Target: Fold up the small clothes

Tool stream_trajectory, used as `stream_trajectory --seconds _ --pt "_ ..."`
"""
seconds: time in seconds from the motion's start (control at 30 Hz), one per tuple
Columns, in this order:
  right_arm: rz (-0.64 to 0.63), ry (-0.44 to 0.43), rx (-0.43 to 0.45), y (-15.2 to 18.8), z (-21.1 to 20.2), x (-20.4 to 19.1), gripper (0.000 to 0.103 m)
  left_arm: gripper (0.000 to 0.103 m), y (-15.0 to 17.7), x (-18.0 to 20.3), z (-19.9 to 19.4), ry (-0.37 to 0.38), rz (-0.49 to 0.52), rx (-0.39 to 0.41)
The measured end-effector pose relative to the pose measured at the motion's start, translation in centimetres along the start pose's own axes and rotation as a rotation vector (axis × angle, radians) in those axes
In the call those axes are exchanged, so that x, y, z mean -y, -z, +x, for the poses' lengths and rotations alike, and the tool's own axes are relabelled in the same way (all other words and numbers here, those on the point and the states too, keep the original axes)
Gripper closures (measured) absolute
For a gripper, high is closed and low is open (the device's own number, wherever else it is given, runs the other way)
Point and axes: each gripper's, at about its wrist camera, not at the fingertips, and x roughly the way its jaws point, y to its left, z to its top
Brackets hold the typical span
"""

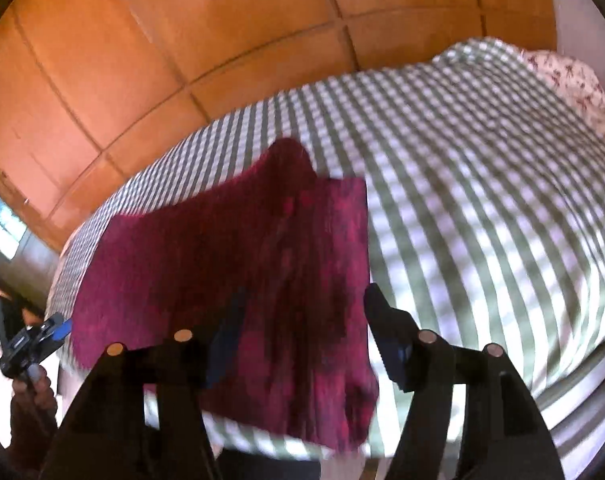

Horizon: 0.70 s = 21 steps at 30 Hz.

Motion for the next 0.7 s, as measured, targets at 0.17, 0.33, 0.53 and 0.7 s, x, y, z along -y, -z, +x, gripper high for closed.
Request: stream_trajectory --seconds 0.17,0.33,0.53,0.7 --pt "-0.020 0.032 -0.060 -2.0 4.7 -0.4 0.075 0.069 -2.7 -0.1 2.9 -0.045 -0.002 -0.039" --pt "-0.078 0.133 0.025 -2.5 3.4 -1.0 0.091 0.088 -3.9 1.6 5.0 -0.187 0.097 -0.018" --pt "-0.096 0.224 -0.027 -1.0 6.8 -0.1 0.085 0.086 -3.3 0.1 7.3 -0.281 0.066 -0.051" --pt "-0.111 0.247 0.051 -1.5 4.3 -0.9 0.060 0.064 -2.8 2.4 4.1 -0.379 0.139 0.060"
